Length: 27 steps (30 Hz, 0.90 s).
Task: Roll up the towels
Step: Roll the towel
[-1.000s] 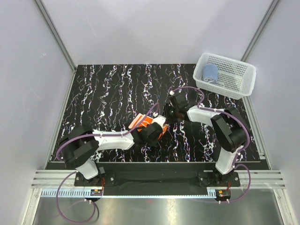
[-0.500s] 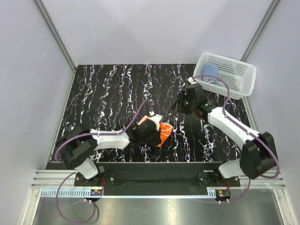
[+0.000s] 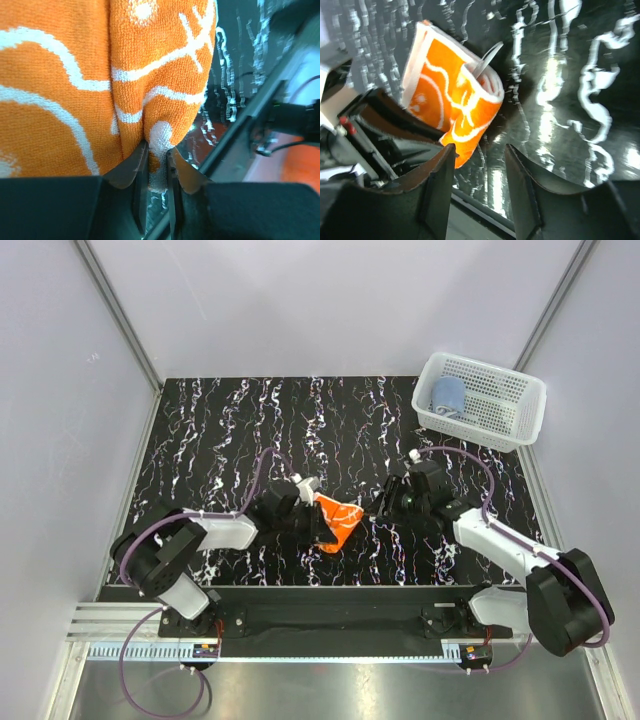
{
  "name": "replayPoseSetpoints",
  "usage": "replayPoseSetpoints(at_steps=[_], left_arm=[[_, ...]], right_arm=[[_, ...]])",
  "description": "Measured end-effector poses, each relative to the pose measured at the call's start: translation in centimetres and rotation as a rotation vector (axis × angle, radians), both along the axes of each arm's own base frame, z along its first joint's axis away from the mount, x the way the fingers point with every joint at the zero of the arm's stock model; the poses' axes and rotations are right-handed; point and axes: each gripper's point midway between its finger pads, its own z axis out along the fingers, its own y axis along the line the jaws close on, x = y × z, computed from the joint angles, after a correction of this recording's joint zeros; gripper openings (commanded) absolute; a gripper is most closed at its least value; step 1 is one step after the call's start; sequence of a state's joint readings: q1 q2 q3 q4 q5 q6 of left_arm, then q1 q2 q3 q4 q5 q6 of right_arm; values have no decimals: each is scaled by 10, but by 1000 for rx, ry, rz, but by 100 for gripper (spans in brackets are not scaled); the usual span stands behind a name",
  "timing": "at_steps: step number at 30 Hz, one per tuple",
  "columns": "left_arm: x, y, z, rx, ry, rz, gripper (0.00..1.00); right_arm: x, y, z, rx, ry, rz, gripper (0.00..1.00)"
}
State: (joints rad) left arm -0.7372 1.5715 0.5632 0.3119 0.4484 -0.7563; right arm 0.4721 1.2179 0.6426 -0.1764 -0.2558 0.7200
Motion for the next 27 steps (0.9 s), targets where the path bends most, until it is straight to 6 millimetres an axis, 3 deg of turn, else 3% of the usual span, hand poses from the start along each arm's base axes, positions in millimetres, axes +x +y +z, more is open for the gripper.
replayPoseSetpoints(at_steps=[14,27], left_arm=[[0,18,0,-321,317,135,0],[5,26,7,-504,524,225,0]], right_arm=[[-12,52,-9,151,-13,115,56],[-11,73,-34,156,8,148,57]])
